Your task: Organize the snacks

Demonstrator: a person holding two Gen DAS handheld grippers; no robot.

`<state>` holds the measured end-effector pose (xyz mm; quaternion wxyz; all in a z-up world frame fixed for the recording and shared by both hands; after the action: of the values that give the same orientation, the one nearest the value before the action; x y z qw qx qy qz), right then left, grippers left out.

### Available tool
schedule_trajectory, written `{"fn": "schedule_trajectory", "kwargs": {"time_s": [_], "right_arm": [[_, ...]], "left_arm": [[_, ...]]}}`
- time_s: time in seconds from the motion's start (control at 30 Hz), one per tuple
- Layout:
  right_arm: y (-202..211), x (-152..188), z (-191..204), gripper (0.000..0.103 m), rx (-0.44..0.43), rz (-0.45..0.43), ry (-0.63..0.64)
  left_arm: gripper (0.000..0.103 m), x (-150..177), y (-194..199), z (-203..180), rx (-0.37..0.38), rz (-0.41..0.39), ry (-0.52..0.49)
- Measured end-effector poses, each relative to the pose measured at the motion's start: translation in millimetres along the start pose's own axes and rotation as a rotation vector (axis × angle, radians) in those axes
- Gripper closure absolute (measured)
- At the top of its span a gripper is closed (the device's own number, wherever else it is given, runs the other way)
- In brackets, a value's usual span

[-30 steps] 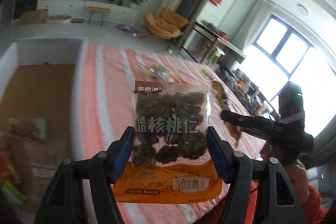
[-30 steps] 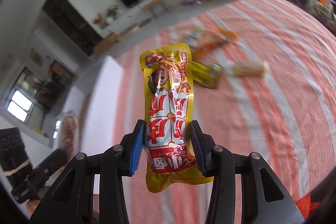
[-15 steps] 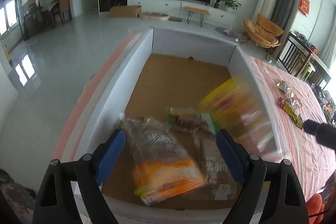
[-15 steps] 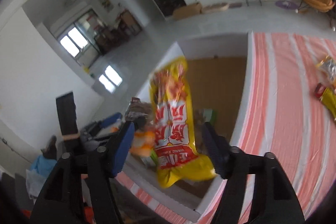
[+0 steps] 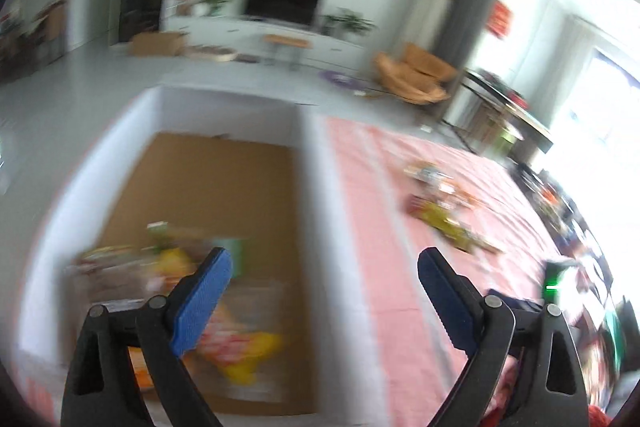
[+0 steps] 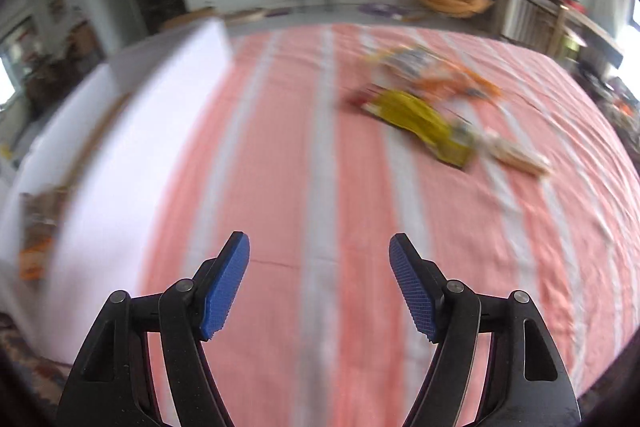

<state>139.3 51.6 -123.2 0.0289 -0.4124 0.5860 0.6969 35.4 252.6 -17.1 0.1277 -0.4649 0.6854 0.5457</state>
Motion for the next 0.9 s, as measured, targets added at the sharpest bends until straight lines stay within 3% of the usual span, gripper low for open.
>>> {"fn": "schedule_trajectory", "kwargs": {"time_s": [0.17, 0.3, 0.37, 0.5, 0.63, 0.9], "right_arm": [[-11.5, 35.4, -77.9, 0.028, 0.144, 0.021, -0.076], [-0.6, 55.5, -120.1, 0.028, 0.190, 0.003, -0.154], [8.6, 59.9, -125.7, 0.028, 0.205, -0.003, -0.183], [2.4, 73.0, -148.8, 0.028, 0.236, -0.004, -0.218], [3.8, 82.1, -159.0, 0.025, 0.207, -0.009, -0.282], [0.1, 84.3, -152.9, 0.019, 0.243, 0.005, -0.245]], "left_arm": [[0.003, 29.4, -23.1, -104.6, 0.135, 0.093, -0.146], [0.003, 63.9, -56.1, -167.8, 0.187, 0.181, -0.234], [0.003, 80.4, -78.4, -186.3, 0.173, 0.211, -0.269], [0.003, 98.5, -120.3, -188.9, 0.125, 0.236, -0.243], [0.003, 108.2, -158.7, -173.3, 0.049, 0.214, -0.237], [0.003, 132.2, -204.8, -133.1, -0.040, 0.271, -0.255]]}}
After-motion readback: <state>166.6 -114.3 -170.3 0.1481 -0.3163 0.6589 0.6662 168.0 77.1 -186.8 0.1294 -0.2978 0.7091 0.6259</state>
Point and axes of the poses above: each gripper's, at about its wrist camera, not at the fingertips, and y roughly against the way its jaws point, z to its left, x to its underside, the point moved 7 cm from there along -y, roughly the way its jaws point, and after that the axes turned 7 degrees about y, right-handed, at the moved point
